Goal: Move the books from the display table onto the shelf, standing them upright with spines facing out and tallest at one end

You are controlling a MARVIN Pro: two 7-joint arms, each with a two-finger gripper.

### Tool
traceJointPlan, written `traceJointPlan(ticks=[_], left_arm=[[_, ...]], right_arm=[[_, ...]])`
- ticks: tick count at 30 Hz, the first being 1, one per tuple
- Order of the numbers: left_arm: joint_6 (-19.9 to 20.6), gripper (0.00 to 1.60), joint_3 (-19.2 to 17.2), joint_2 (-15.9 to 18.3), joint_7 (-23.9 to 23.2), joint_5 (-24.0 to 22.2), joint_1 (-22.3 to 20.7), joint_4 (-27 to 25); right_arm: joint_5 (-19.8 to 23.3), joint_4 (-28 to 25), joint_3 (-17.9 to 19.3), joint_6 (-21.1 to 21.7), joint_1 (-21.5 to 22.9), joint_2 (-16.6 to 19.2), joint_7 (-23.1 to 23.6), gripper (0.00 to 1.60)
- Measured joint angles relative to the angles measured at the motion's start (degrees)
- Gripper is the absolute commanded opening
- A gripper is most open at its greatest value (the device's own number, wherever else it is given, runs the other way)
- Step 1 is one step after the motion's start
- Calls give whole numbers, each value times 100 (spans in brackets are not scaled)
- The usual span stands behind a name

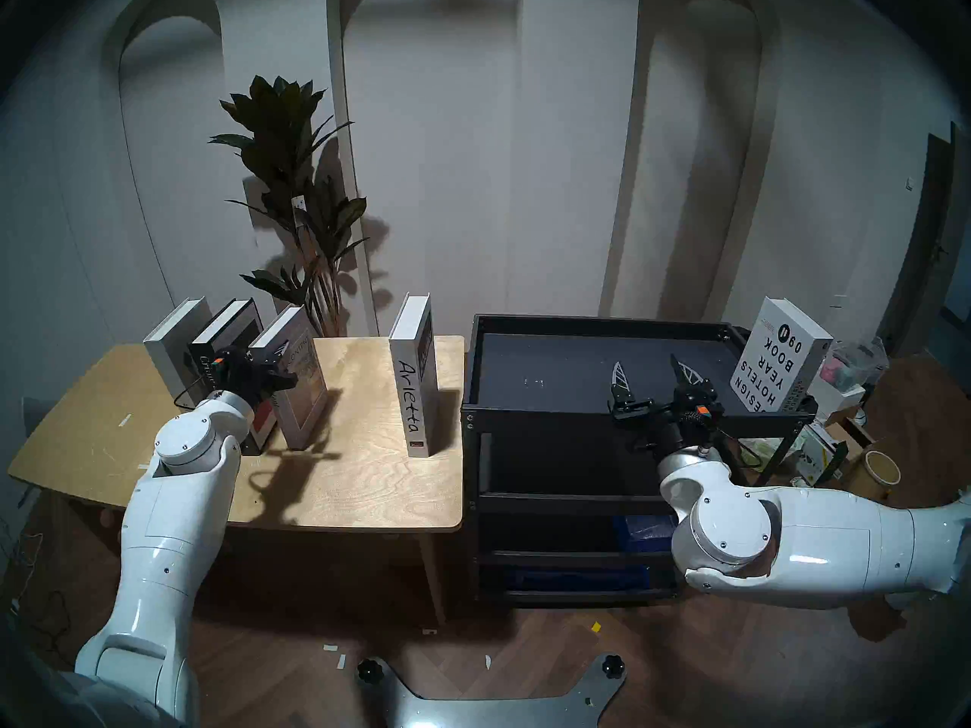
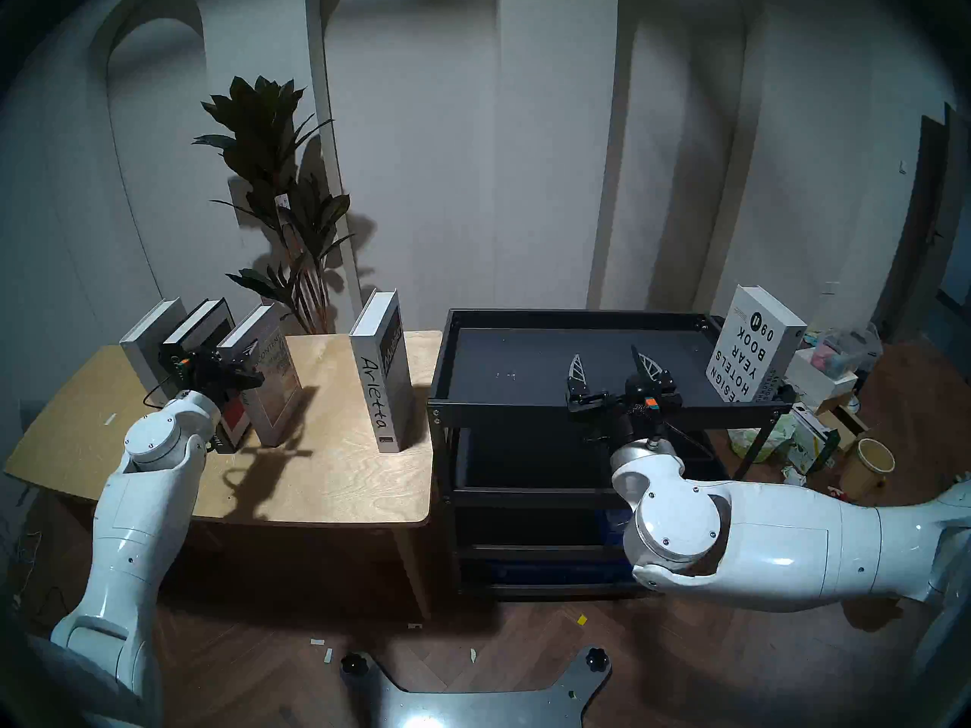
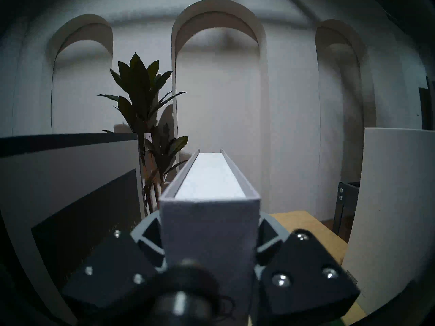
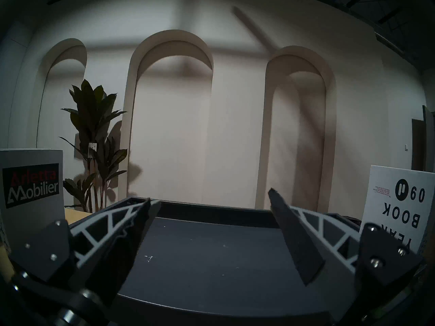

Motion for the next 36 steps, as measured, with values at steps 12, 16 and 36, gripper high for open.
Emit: traceJointPlan(ticks=[12,16,36], left_arm=[[777,0,-331,92,-80,-397,-15,-452],[891,0,-436,124,-7,-438,-5,-756],[1790,0,-838,285,-105,-740,469,-2252]], right_arm=[[0,0,-5,-1,4,0,0,160],[0,0,-7,-2,5,0,0,160],[0,0,-16,-3,13,1,0,160]])
